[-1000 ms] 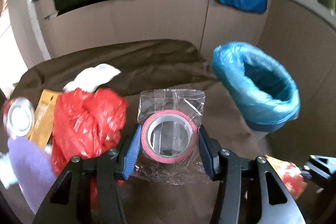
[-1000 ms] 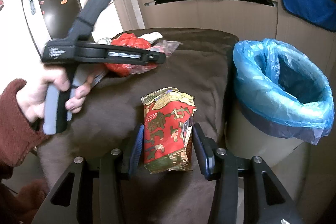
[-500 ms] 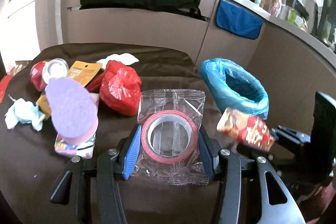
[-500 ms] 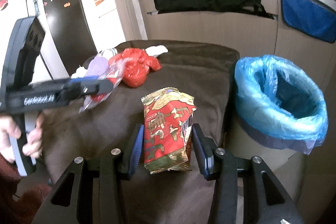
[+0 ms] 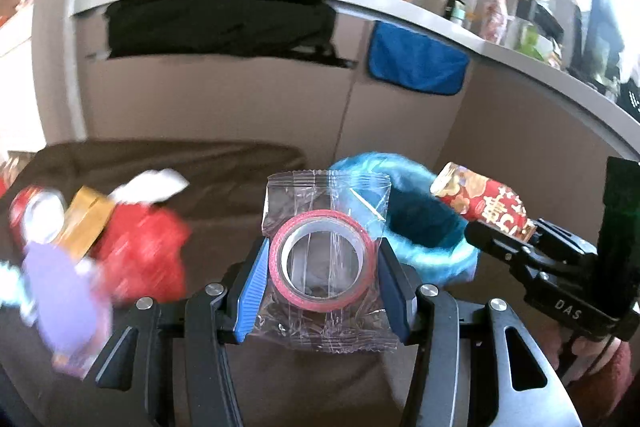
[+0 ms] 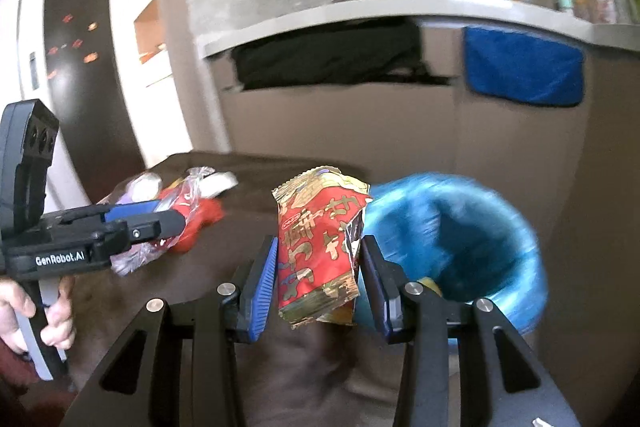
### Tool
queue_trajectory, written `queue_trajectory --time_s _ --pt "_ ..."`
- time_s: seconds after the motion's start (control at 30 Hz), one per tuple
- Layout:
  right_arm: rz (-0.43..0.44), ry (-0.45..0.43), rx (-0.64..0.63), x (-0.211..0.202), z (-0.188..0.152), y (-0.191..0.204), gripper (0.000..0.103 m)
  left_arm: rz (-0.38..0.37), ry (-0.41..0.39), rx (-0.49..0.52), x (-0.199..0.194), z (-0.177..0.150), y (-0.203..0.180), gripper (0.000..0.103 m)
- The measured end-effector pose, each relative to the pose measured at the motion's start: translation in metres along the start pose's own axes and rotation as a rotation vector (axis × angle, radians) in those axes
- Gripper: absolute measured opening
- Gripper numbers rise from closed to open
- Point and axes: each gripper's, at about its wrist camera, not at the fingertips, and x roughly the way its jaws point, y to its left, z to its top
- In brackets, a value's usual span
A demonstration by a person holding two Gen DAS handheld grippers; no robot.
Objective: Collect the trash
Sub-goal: 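Carry the tape roll and red wrapper over the bin and release both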
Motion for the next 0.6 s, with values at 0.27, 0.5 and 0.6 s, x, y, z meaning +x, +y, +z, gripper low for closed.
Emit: queue_trajectory --time_s 0.27,0.5,0.6 --pt "-0.094 0.016 0.14 0.028 0.006 -0.081 0.041 -0.065 0.065 0.044 0.093 0.039 -0.045 0.052" --pt "-0.119 0.057 0.224 0.059 -0.004 -0.121 0.041 -0.089 0.152 0.05 0.16 0.041 -0.063 0.052" --pt "-0.123 0.07 0.23 0.068 -0.006 -0.127 0.041 -0.104 0.179 0.029 0.18 0.04 -0.065 0.052"
